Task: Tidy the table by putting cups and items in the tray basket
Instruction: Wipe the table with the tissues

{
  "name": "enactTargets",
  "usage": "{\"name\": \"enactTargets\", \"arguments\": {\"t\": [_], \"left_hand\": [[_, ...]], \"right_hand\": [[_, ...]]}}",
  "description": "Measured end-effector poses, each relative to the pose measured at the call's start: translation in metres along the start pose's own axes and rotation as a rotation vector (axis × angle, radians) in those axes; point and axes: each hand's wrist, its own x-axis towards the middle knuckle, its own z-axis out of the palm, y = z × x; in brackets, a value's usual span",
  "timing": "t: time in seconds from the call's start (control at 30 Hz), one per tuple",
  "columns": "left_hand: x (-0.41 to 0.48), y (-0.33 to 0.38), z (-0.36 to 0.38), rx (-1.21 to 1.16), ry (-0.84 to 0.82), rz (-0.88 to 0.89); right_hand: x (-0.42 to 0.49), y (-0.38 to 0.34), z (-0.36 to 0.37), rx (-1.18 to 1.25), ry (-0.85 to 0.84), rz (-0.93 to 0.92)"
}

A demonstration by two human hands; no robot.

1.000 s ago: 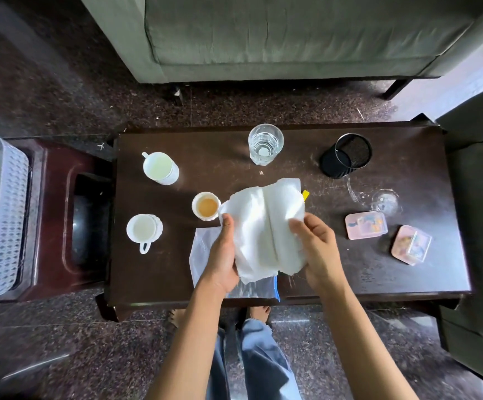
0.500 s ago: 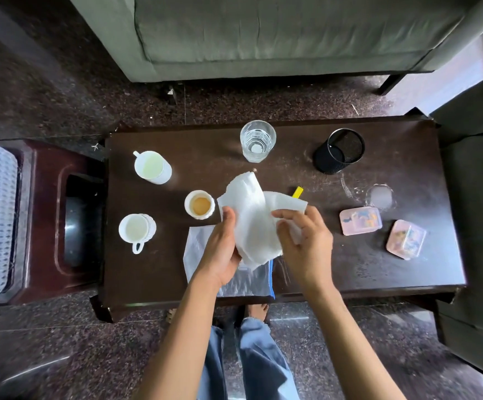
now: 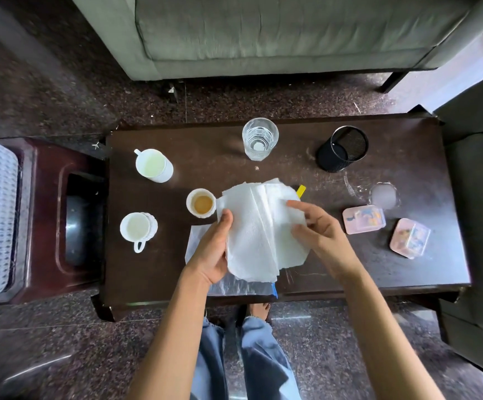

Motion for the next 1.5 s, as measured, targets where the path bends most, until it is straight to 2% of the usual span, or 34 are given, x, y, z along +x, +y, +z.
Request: {"name": "enactTargets", "arguments": {"t": [0.07,0.1,0.13,0.2,0.27,0.47,0.73,0.83,1.1,1.27,1.37,1.5], "left_hand": [[0.002,-0.004,0.0,0.059,0.03,-0.001],[0.003,-0.006,0.001,0.085,0.03,-0.004],[0.003,-0.007,0.003,0.103,0.039,-0.007],[0.001,-0.009,0.007,0.117,0.057,-0.002],[0.0,-0.011,0.011,0.103,0.048,-0.018],[-0.006,-0.012,0.012,-0.001,-0.002,-0.062],[-0.005,-0.015,0.011,-0.02,-0.035,-0.025],[-0.005,-0.018,0.011,-0.018,-0.049,-0.011],[-0.006,-0.023,0.017,0.113,0.024,0.028],[-0.007,-0.02,0.014,0.114,-0.022,0.046],[-0.009,-0.017,0.013,0.151,-0.072,0.095],[-0.009,-0.016,0.015,0.132,-0.06,0.117]], "right_hand": [[-0.003,0.007,0.01,-0.441,0.366,-0.205],[-0.007,0.008,0.018,-0.584,0.483,-0.341],[-0.011,0.006,0.029,-0.633,0.501,-0.444],[-0.019,0.001,0.052,-0.573,0.361,-0.484],[-0.024,0.004,0.069,-0.517,0.214,-0.404],[-0.026,0.008,0.076,-0.455,0.132,-0.253],[-0.028,0.008,0.076,-0.333,0.208,-0.207],[-0.029,0.002,0.079,-0.27,0.252,-0.139],[-0.023,-0.012,0.083,-0.365,0.389,-0.064],[-0.023,-0.015,0.08,-0.355,0.374,-0.057],[-0.022,-0.015,0.075,-0.271,0.307,-0.05],[-0.019,-0.008,0.068,-0.115,0.244,-0.016]]}}
